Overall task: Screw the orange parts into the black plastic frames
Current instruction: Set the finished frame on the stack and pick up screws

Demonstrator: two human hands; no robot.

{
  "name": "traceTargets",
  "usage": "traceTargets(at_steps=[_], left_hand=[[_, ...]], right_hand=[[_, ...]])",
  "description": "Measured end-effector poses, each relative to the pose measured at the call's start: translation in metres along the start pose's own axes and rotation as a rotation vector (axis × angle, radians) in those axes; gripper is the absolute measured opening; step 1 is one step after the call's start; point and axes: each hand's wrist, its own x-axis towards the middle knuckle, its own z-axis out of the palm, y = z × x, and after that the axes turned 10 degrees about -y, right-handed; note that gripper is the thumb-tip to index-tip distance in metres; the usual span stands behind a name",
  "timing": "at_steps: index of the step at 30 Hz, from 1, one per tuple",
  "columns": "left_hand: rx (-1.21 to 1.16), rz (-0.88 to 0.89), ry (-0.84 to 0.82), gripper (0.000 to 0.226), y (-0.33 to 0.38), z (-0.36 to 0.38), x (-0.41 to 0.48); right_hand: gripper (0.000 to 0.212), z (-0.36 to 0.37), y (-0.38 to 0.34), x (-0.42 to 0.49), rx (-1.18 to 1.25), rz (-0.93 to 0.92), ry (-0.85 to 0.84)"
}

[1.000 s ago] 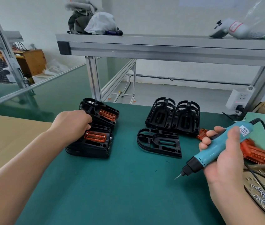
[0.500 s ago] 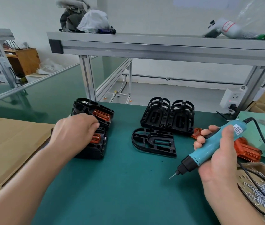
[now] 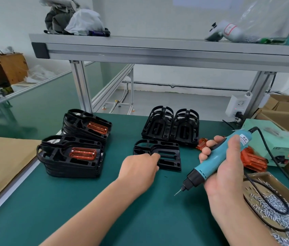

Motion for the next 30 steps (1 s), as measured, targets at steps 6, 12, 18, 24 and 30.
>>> traceTargets(at_steps=[6,12,18,24,30], left_hand=[[0.083,0.022,0.021,0.024,0.002,0.006,-0.004],[0.057,0.147,-0.055,0.026,0.014,-0.005,-0.030],[0.081,0.297,-0.183,0.031,0.033,-0.023,-0.061],[-0.072,0.361,-0.177,0.054,0.039,-0.037,-0.070],[-0.418,0.234,-0.101,0.026,0.022,-0.050,-0.053]], right_hand=[[0.039,0.001,-0.001,0.001,0.022,-0.005,0.005],[0.043,0.001,-0.007,0.003,0.053,-0.025,0.016],[0.046,-0.003,-0.012,0.007,0.106,-0.030,0.032],[0.047,-0.005,-0.011,0.008,0.120,-0.043,0.038],[0.044,0.000,-0.022,0.005,0.153,-0.077,0.079]])
